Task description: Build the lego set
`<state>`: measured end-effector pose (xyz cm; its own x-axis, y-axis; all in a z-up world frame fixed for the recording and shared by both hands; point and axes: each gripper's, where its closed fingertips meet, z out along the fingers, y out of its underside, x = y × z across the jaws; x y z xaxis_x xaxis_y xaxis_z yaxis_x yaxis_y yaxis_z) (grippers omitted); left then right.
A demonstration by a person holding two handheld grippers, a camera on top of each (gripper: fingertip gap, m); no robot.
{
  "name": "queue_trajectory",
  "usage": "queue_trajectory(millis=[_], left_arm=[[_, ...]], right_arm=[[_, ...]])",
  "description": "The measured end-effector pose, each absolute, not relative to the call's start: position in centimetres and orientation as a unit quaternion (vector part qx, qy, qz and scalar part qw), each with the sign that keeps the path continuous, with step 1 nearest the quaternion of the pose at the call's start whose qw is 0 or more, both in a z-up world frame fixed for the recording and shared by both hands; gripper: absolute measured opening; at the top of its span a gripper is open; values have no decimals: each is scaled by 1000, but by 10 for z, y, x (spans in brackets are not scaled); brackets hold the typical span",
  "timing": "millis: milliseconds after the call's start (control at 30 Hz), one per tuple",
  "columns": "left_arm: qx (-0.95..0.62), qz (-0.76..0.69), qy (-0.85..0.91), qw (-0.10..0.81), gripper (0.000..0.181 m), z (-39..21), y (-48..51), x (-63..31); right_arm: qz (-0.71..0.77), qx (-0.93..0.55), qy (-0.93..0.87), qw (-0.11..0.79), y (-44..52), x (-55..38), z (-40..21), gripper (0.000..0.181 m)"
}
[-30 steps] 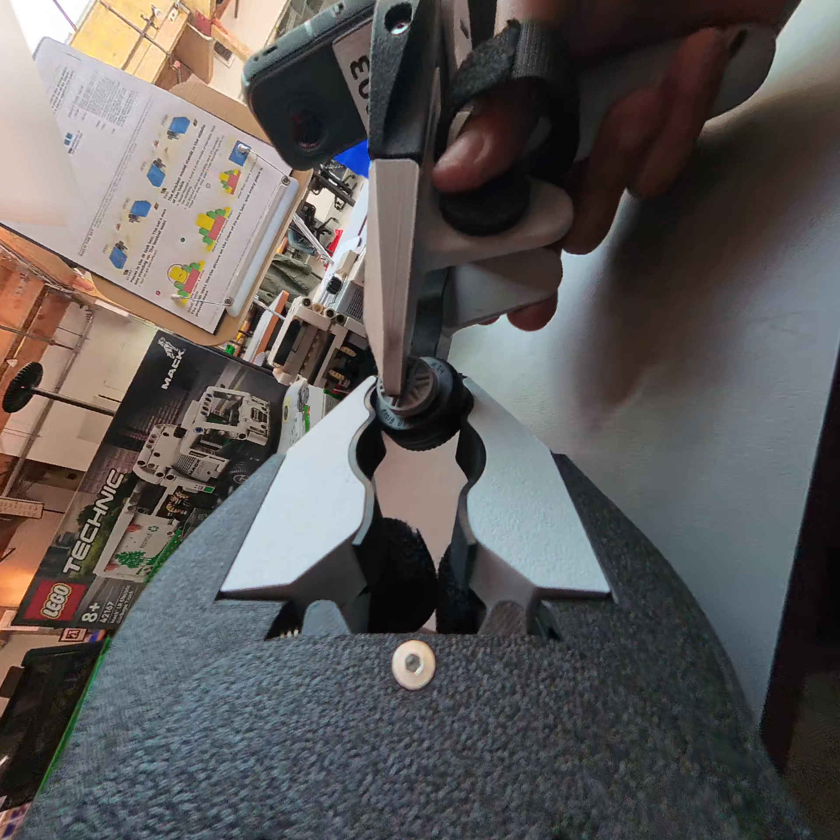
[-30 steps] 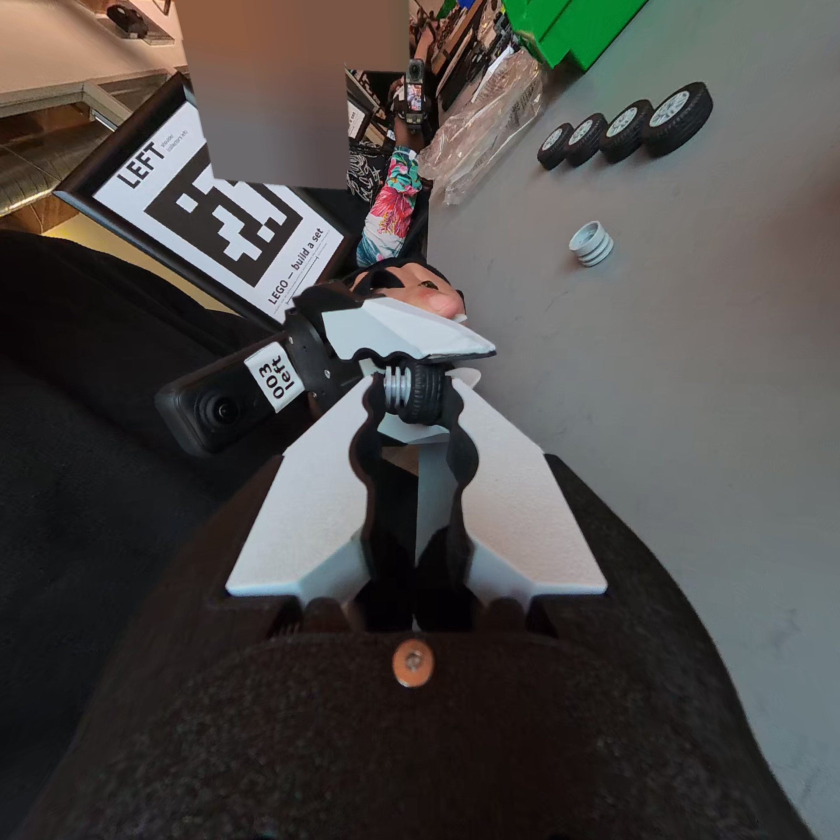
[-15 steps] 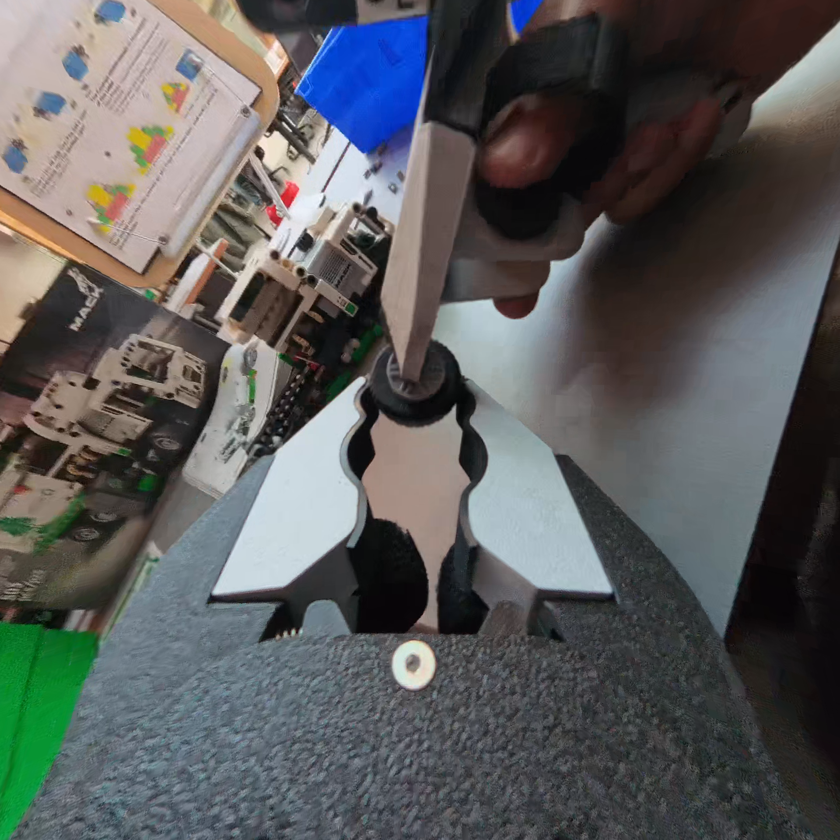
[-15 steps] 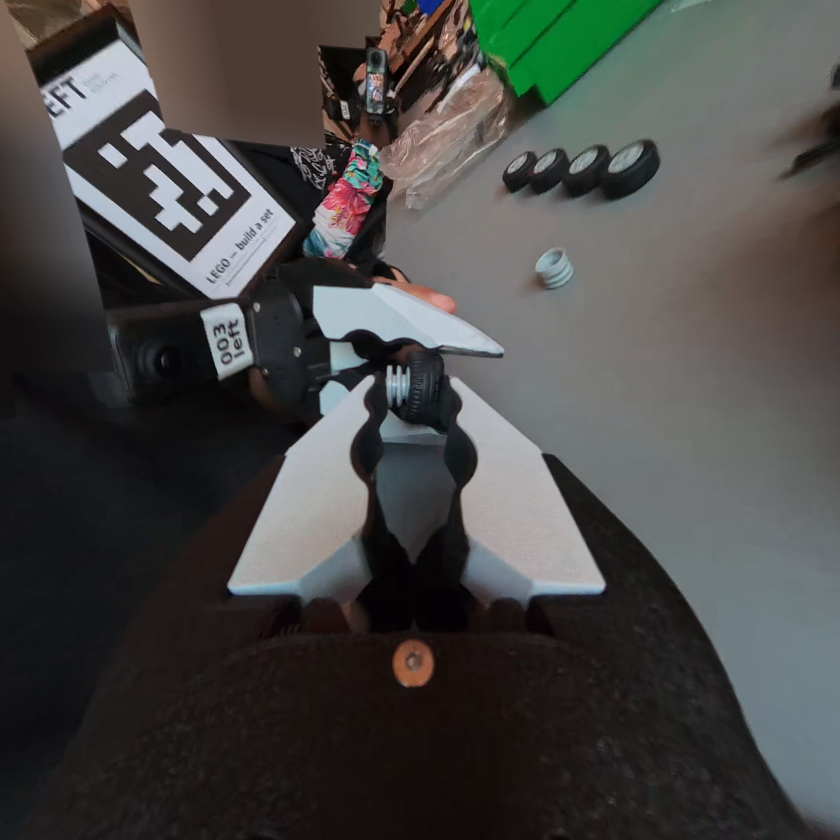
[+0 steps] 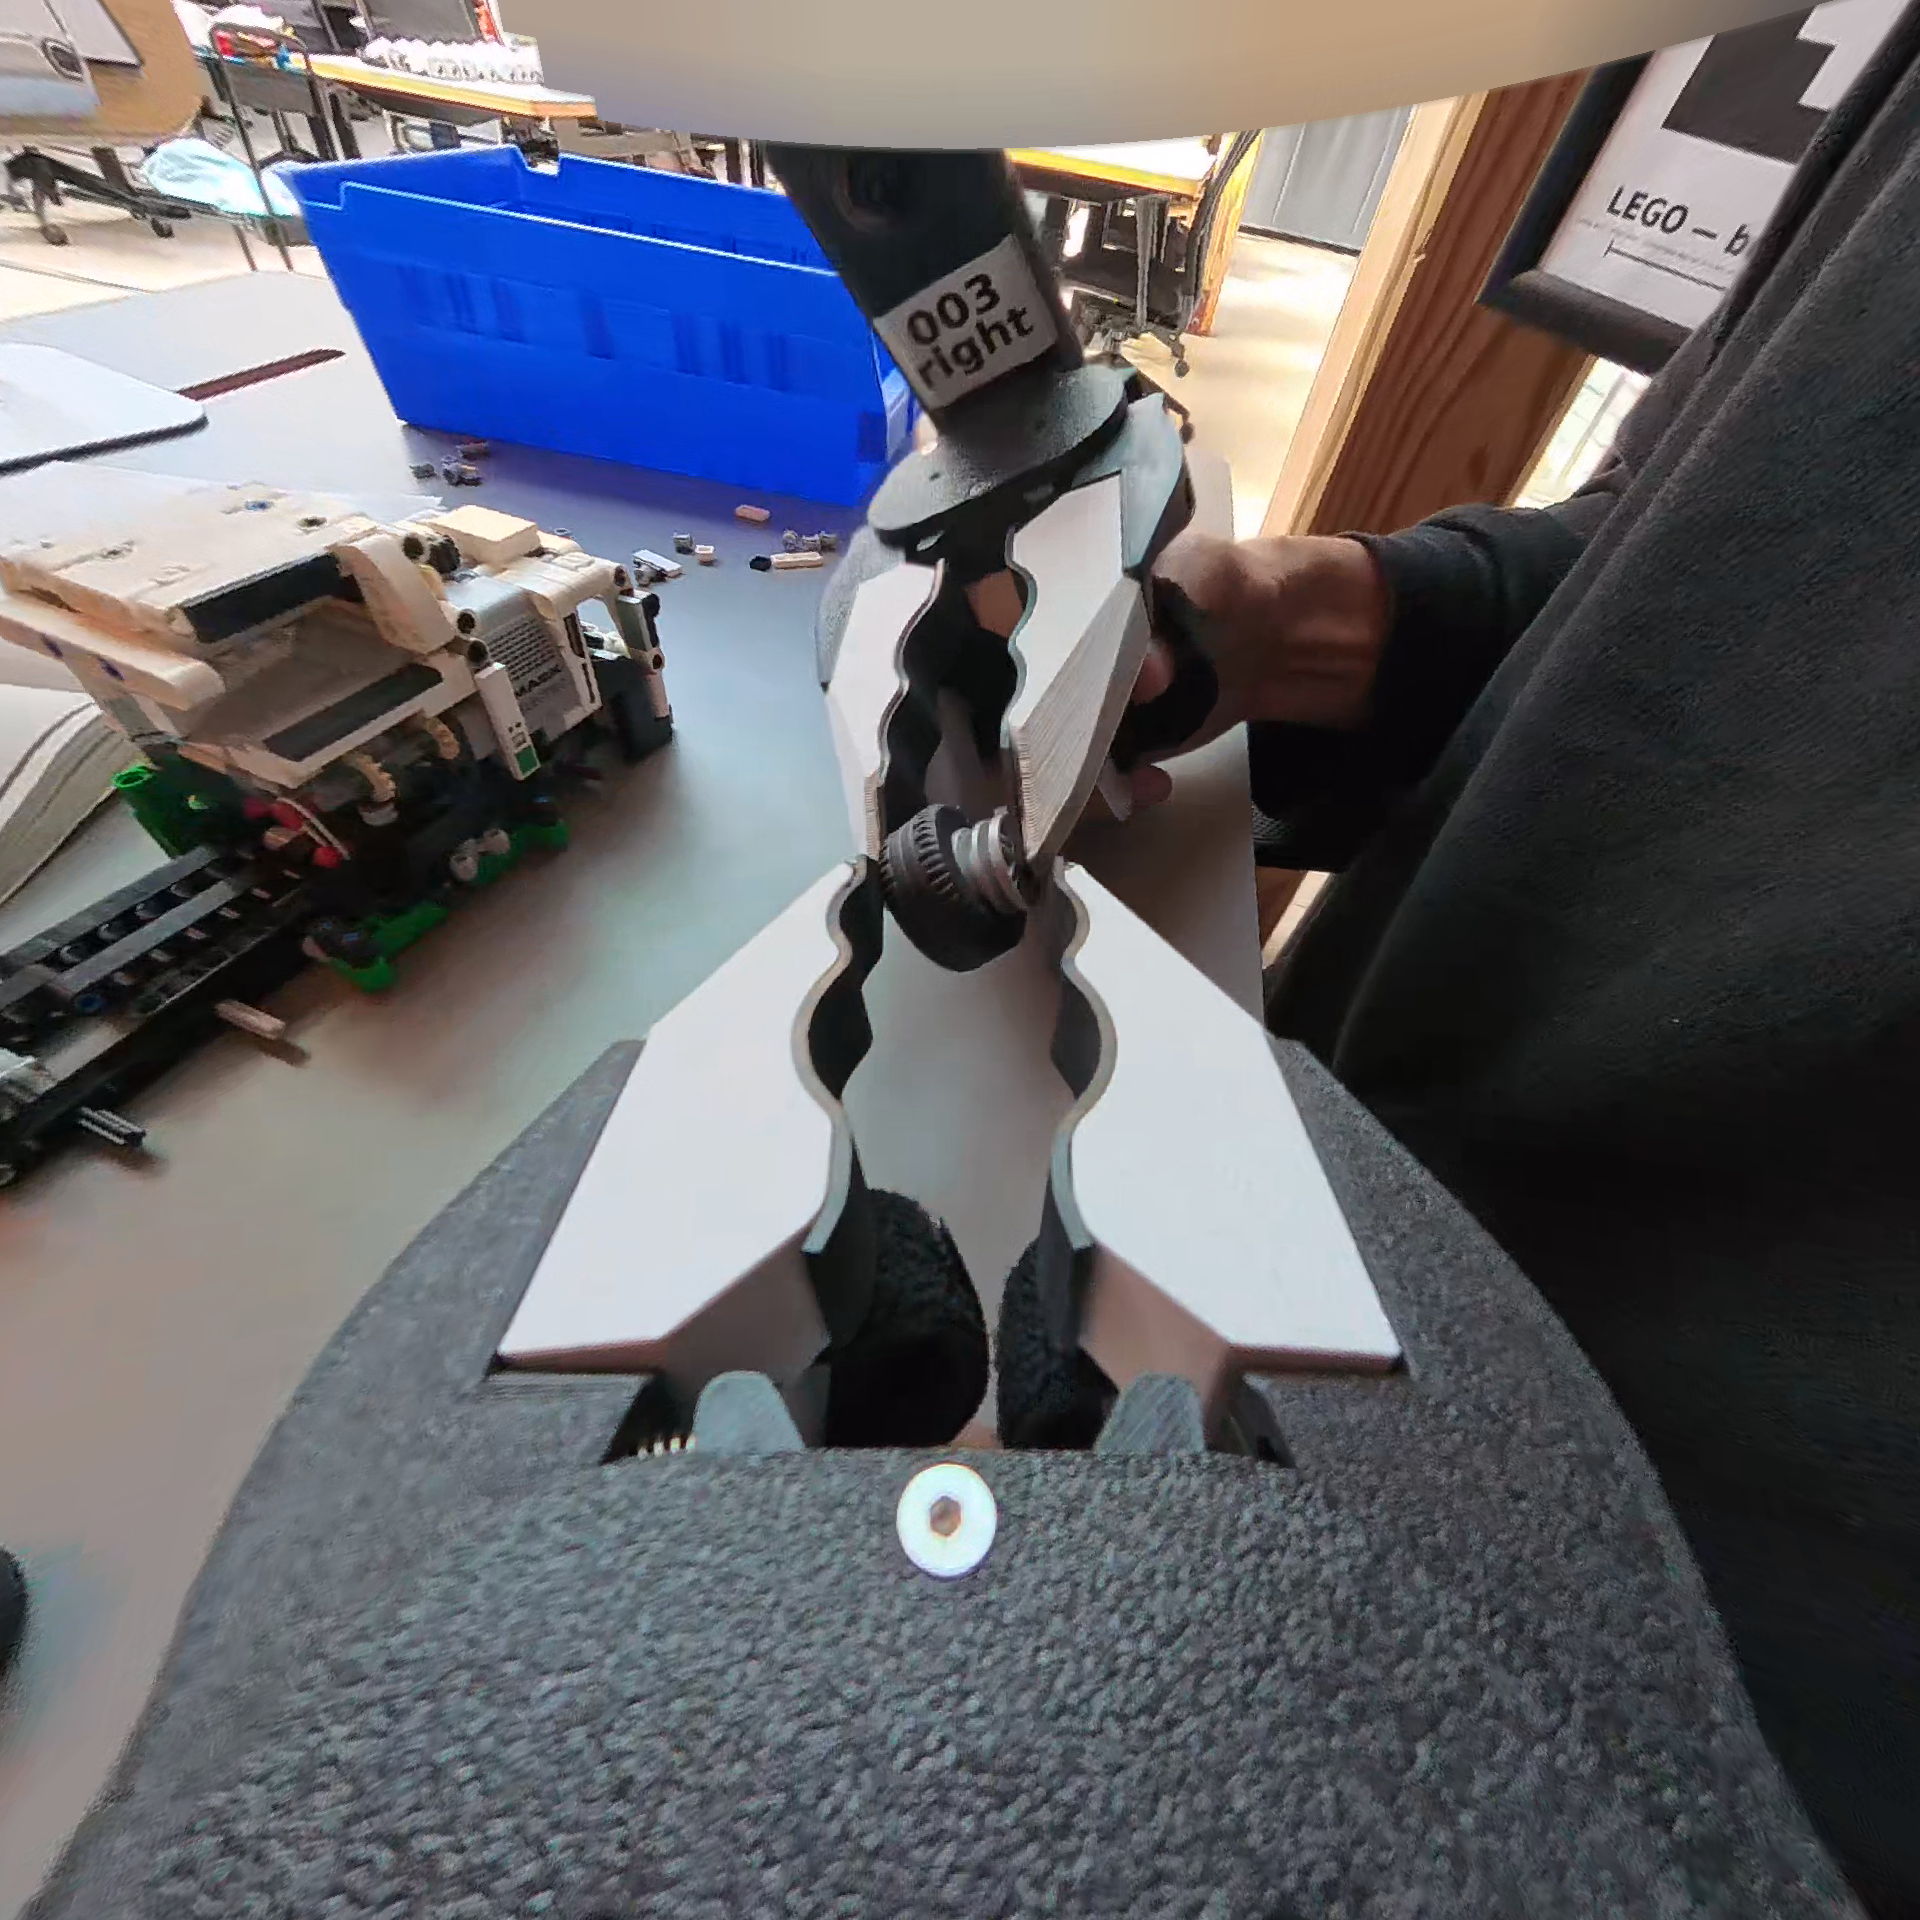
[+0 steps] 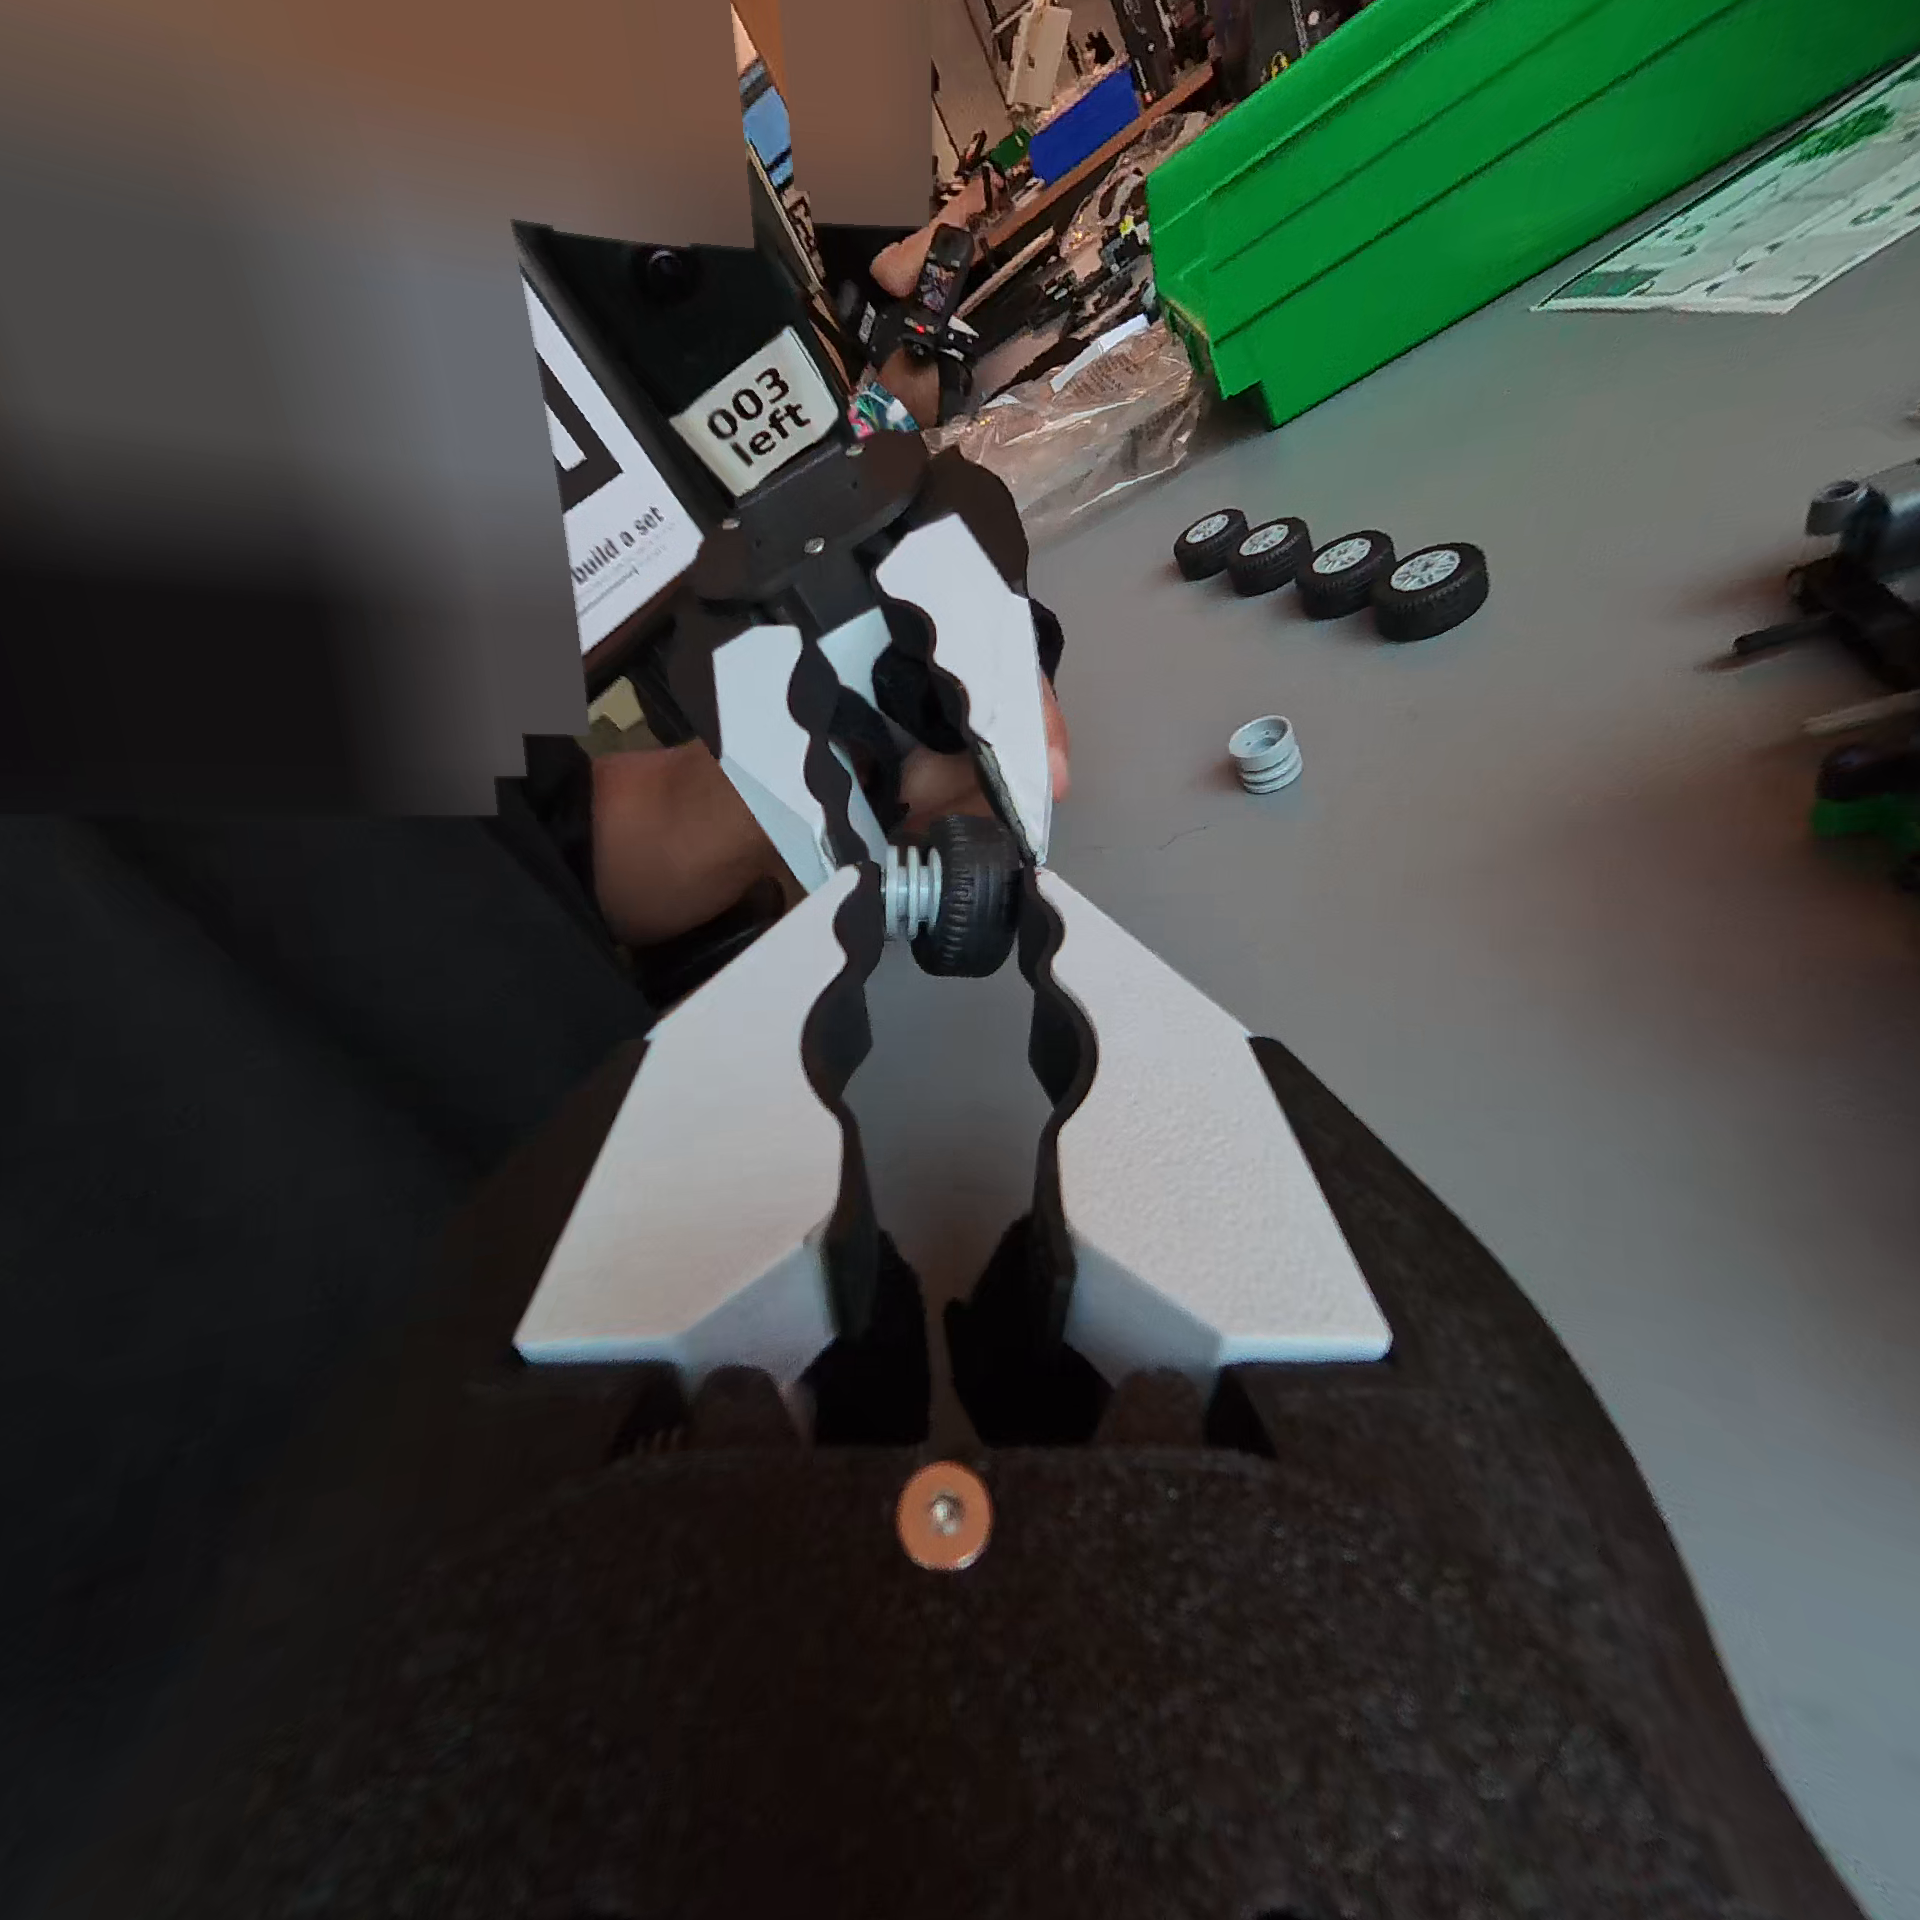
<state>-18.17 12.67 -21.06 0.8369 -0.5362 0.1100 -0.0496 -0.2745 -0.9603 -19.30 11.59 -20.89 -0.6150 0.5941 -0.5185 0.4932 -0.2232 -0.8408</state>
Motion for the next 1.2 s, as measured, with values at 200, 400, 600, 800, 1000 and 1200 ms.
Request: queue_trajectory(millis=[200, 400, 600, 800, 1000, 1200], left_arm=[[-756, -198, 217, 585, 28, -208, 121, -176], [-756, -141, 246, 591, 26, -212, 121, -171], [-768, -141, 245, 574, 25, -218, 123, -171], [-780, -145, 252, 554, 25, -225, 124, -168], [-790, -129, 240, 549, 25, -229, 130, -166], [-752, -232, 165, 595, 25, -199, 133, -156]], right_arm=[[694, -458, -550, -79, 112, -184, -197, 22], [701, -423, -569, -77, 108, -178, -193, 13], [659, -384, -646, 27, 114, -178, -204, 16], [613, -369, -696, 60, 112, -175, -214, 15], [620, -385, -683, 27, 115, -174, -218, 14], [707, -373, -601, -21, 115, -168, -190, 12]])
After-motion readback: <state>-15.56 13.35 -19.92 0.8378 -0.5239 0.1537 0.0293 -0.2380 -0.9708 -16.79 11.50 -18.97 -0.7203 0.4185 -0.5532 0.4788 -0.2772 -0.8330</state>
